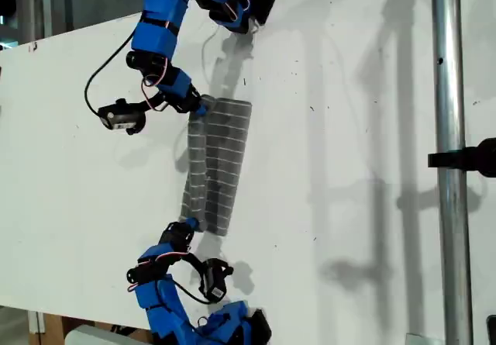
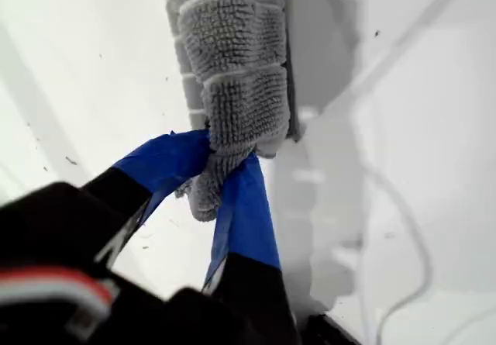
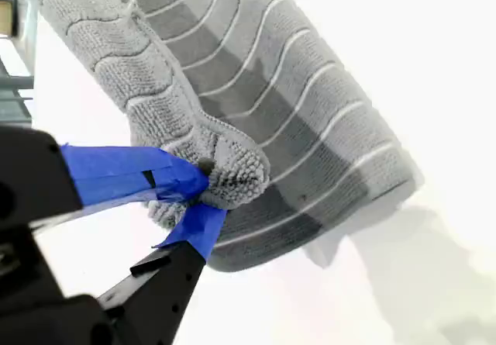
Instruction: Grasp corners of a towel and fold twice.
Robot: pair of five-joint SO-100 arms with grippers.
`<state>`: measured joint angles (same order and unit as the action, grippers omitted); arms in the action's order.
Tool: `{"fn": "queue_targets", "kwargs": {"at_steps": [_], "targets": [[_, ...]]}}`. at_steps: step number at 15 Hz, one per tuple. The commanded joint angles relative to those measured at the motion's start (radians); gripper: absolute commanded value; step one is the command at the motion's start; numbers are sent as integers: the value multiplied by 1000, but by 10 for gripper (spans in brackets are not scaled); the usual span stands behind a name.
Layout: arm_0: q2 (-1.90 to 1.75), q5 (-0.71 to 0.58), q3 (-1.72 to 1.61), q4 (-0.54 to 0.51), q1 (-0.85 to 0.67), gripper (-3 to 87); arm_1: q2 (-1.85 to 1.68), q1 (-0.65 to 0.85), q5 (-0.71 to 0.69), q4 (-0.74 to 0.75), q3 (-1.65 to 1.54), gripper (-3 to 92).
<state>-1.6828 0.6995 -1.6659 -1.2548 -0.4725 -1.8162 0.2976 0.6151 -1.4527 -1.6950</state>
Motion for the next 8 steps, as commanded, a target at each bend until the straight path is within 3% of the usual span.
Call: {"fn": "queue_targets", "kwargs": {"at_steps": [1, 5, 8], "targets": [[101, 55, 8, 17, 49, -23, -9, -71, 54, 74, -98, -3], [232, 115, 31, 60, 106, -23, 150, -172, 153, 233, -187, -3], [227, 140, -43, 83, 54, -23, 279, -184, 167, 341, -183, -3]]}}
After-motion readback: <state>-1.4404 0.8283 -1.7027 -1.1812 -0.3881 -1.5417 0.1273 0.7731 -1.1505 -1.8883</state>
